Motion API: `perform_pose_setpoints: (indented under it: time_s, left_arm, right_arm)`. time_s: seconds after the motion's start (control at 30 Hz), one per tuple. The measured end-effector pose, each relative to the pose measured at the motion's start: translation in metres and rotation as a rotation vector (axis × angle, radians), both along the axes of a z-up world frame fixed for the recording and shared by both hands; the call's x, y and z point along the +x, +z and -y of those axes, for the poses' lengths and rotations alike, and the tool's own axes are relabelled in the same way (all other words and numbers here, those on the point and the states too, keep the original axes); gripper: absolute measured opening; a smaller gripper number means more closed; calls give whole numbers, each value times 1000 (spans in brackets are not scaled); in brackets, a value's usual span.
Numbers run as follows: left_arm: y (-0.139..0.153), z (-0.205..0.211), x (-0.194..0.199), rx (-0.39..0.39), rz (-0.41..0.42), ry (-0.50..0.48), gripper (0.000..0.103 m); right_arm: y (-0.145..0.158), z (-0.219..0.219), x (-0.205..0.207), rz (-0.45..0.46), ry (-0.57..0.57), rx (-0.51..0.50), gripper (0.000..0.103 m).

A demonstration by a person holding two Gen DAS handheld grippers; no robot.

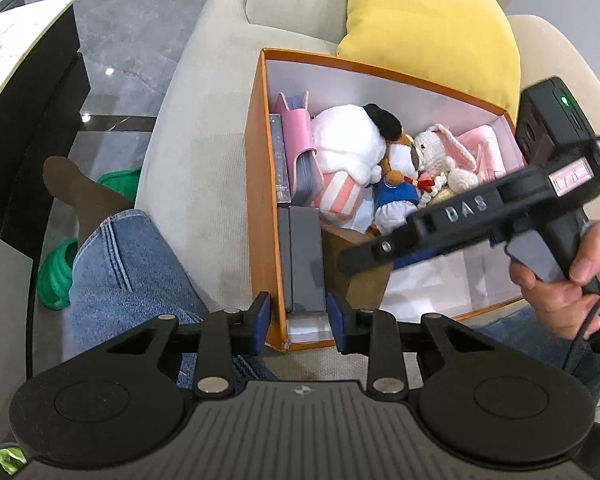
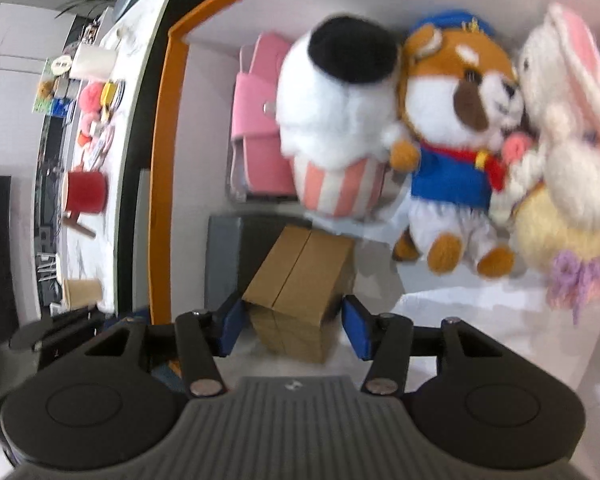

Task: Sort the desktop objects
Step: 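Lower both boxes into the shoebox and open both tools, then move the right tool to the white box and grasp it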

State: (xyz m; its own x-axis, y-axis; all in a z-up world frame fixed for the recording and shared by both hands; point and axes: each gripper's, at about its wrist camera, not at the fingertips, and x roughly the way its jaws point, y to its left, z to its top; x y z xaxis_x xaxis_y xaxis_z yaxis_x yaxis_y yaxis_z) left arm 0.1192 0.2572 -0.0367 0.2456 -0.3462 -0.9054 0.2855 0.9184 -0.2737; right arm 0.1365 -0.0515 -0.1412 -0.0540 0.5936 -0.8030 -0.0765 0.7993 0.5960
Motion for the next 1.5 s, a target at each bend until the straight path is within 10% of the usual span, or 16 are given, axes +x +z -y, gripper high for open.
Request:
perform_pose_setpoints:
  time_s: [0.57, 1.2, 1.5]
  left_arm:
    - [-1, -8, -4, -31, 37, 34, 29]
    - [0, 2, -10, 44, 79, 12, 26]
    - [39, 14, -28, 120, 228, 27, 26]
  right_arm:
    - [14, -20, -23, 320, 239, -84, 53]
    - [4, -31, -13, 401, 265, -60, 46]
    - [70, 35, -59, 583, 210, -35, 47]
